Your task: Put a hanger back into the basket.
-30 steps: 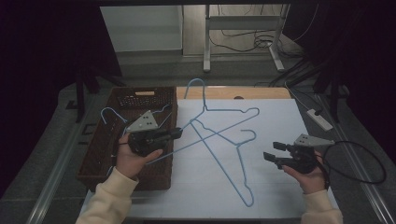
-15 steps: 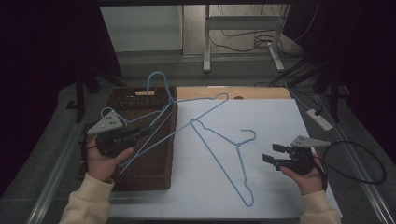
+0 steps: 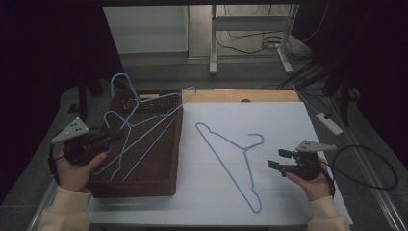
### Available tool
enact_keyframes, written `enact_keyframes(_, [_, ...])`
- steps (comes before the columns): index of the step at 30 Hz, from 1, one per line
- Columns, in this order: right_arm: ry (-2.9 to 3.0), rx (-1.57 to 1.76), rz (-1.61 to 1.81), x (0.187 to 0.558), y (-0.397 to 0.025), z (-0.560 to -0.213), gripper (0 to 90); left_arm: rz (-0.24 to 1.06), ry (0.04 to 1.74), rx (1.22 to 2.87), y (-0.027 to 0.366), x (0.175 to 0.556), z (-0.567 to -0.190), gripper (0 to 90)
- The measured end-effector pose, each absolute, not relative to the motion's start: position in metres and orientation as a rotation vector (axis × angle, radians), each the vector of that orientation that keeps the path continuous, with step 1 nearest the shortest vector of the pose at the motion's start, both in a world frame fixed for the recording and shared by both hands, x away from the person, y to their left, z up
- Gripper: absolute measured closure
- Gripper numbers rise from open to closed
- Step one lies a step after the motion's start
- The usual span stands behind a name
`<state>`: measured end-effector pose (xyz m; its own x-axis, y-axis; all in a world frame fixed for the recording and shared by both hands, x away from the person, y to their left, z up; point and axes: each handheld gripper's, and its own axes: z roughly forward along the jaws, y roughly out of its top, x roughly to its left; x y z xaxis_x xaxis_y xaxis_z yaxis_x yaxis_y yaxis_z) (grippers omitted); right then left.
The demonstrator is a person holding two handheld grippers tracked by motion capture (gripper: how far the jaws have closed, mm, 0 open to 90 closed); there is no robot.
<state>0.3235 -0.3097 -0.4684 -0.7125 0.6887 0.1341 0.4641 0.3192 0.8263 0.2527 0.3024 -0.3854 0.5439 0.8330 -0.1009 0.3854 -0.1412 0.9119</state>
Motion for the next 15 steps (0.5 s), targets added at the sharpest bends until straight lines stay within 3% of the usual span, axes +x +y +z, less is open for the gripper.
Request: enact_keyframes(15, [2.361, 1.042, 1.332, 0.325, -0.308, -0.471, 31.7, 0.596, 1.148, 1.716, 0.328, 0.251, -0.398, 86.6])
